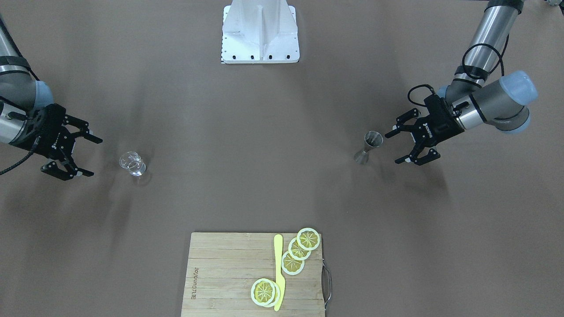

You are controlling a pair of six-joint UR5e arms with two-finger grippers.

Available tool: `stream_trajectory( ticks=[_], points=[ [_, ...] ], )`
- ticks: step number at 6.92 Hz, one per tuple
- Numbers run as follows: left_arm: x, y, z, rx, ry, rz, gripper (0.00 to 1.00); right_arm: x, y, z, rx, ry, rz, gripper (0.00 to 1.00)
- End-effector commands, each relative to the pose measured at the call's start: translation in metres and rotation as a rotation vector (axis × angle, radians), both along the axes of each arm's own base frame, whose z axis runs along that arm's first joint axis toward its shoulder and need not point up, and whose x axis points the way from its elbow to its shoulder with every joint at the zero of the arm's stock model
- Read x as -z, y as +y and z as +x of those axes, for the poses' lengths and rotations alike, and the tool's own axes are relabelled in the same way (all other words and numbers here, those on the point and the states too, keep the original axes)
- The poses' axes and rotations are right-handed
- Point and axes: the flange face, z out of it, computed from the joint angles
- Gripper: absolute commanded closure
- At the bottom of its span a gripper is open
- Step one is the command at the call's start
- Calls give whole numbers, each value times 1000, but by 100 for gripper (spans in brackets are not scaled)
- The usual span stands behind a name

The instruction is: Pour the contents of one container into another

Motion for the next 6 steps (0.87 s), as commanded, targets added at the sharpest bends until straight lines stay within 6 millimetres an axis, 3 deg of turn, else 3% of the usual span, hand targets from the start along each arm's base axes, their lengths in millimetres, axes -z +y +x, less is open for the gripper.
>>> stream_trajectory(
  ticks=[1, 2, 3, 4, 6],
  points=[
    [2, 22, 29, 41, 60, -66, 15, 7, -7, -10, -14, -26, 32, 0],
    [8, 33, 47, 60, 88, -120, 15, 7, -9, -16, -25, -47, 17, 0],
    [2, 48, 49, 55, 112, -144, 15, 2, -6, -25, -42, -80, 34, 0],
    [-9, 60, 37, 50, 123, -141, 15, -5, -2, -31, -49, -103, 27, 0],
    [-9, 57, 35, 104, 131, -147, 16, -5, 9, -47, -48, -136, 0, 0]
  ],
)
